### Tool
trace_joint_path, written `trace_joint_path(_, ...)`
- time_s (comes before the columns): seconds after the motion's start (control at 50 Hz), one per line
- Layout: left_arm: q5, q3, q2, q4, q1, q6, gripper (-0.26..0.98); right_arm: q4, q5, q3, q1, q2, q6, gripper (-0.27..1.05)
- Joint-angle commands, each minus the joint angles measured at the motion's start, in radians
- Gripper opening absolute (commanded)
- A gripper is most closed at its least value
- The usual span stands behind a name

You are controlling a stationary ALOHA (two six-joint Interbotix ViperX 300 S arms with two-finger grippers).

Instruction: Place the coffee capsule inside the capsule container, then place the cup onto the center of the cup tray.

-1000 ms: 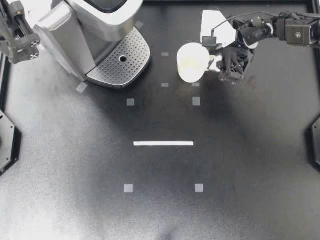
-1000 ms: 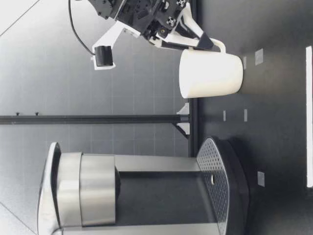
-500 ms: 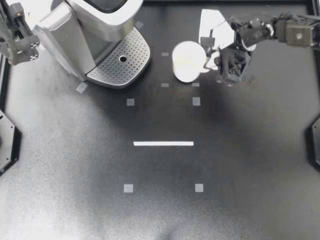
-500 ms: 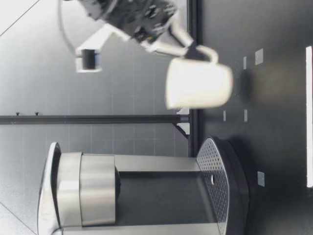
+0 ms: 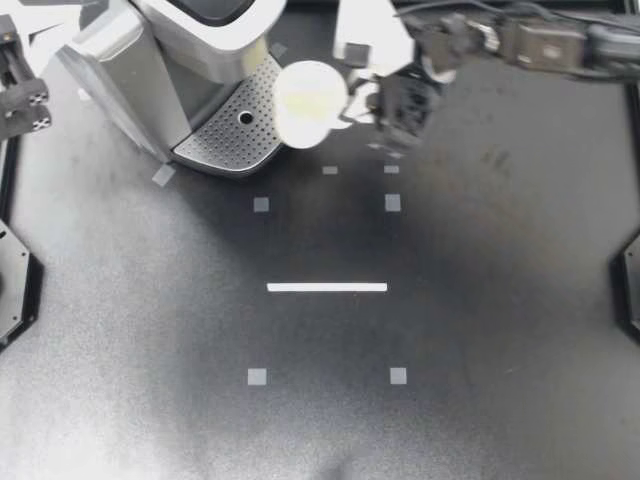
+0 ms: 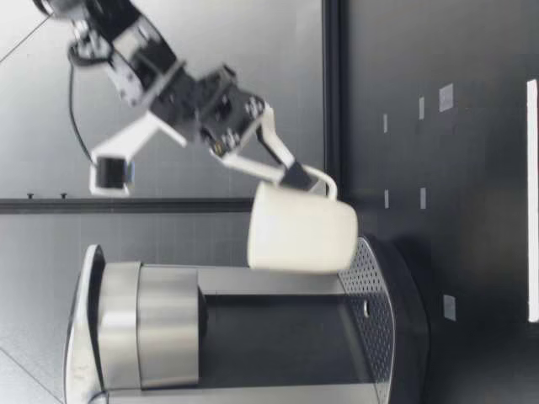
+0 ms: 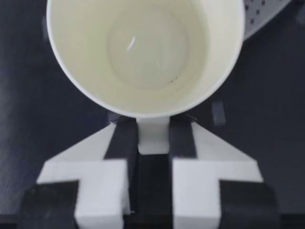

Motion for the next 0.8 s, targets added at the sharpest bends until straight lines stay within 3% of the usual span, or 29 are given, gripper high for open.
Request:
trace_joint_path(0.0,-0.008,-0.012,-0.003,0.005,-0.002,-0.002,0.04,0.003,0.011,-0.071,0.011,0.005,0.0,0.05)
trace_joint_path(0.78,0.0,0.014,-0.017,0.005,-0.002,0.003,0.04,0.003,0.035,-0.232,0.012,0.143,0.003,0.05)
